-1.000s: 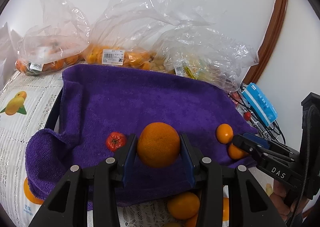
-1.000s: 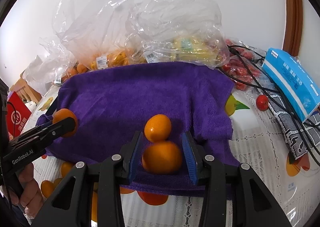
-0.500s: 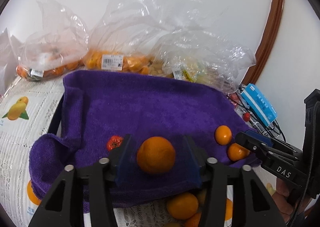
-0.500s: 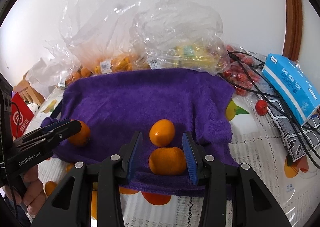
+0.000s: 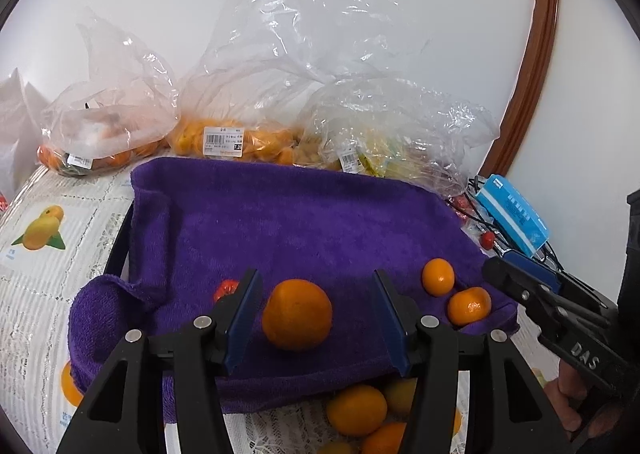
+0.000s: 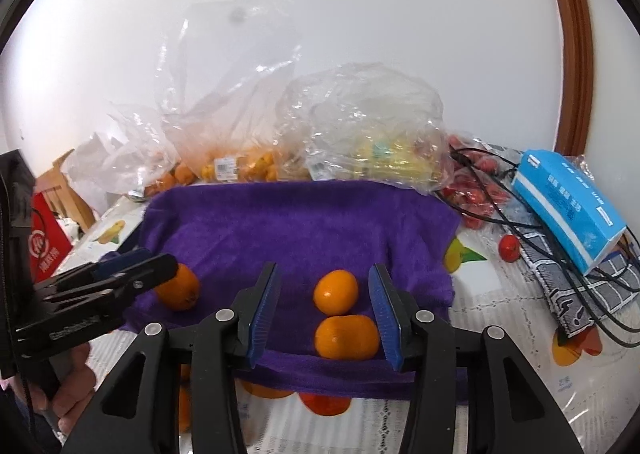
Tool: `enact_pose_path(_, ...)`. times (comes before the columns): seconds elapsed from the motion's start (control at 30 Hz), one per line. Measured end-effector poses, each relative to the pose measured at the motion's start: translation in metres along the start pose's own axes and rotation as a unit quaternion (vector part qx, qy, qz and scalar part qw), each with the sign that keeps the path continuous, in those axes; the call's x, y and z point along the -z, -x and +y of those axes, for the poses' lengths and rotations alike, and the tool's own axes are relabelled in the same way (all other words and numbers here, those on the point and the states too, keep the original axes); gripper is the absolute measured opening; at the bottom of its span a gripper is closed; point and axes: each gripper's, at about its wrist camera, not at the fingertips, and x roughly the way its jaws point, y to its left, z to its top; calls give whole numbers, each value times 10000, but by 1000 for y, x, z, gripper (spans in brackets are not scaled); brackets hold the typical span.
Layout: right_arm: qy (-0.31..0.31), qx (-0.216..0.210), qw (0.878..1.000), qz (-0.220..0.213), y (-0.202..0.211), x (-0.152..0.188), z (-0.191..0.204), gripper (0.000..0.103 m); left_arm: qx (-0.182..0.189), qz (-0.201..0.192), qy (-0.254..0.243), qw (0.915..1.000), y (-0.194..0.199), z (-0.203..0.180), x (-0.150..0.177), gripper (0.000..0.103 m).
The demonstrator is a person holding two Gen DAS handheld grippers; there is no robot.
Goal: Organize fruits
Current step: 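Lower and open the right tool on the towel while the left tool releases the large orange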
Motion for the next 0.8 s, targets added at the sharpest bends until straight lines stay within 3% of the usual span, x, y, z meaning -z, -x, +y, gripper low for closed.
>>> enact_pose_path(0.2,360,-94,9989,-293,14,6,13,46,62,-211,46,9997,9,1,-1,53)
enact_pose_path(0.3,151,-86,9990,-406,23,11,12,46,57,-334,161,9993,17,5,0,53)
enact_pose_path(0.4,-301,-255,9990,-188,30,15,7,46,-11,-366,308,9989,20,9,3,51)
enact_pose_path(0.47,-430,-265,9987,-18,34,18,6,39,10,-330,326,9989,22,9,6,51)
enact_pose_path(0.63,-436,-187,9988,91,56,25,15,39,137,-390,356,9985,37,12,14,51)
enact_pose_path(0.8,-373,-124,9988,297,75,34,26,39,27,-485,355,9982,55,18,24,51)
